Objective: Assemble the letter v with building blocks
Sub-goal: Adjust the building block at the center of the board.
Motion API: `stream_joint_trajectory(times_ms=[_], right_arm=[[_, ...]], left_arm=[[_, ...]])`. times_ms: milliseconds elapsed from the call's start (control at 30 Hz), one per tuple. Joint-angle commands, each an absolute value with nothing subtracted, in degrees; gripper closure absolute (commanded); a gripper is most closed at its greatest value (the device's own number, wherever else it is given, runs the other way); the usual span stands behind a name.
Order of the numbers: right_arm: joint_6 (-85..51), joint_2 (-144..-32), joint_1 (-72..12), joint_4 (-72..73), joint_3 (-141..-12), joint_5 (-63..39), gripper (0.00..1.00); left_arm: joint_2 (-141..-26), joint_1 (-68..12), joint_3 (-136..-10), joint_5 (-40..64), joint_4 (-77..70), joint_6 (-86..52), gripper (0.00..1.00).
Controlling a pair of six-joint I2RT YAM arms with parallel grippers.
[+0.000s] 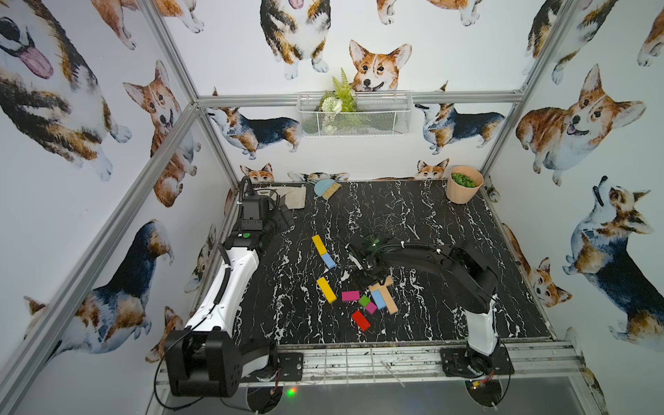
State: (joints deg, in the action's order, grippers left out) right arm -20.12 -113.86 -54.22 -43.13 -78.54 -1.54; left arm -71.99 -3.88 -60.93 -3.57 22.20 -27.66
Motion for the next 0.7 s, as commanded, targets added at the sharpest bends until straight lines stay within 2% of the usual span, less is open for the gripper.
stream_joint_trajectory(times_ms=[0, 400, 667], right_arm=[[-22.32, -112.92, -54.23, -46.71, -76.03, -2.83, 0.3], [-21.73, -107.65, -54.38, -46.74, -74.26, -0.27, 0.3], [-18.54, -106.09, -58.21, -47.55, -75.32, 4.85, 0.3]], left_arm=[[-72.11, -3.72, -61.08, -3.61, 20.88, -27.52, 0.0], [-71.94, -3.73, -60.73, -3.19, 20.41, -27.86, 0.0], [-71.63, -3.7, -60.91, -3.33, 20.74, -27.86, 0.0]])
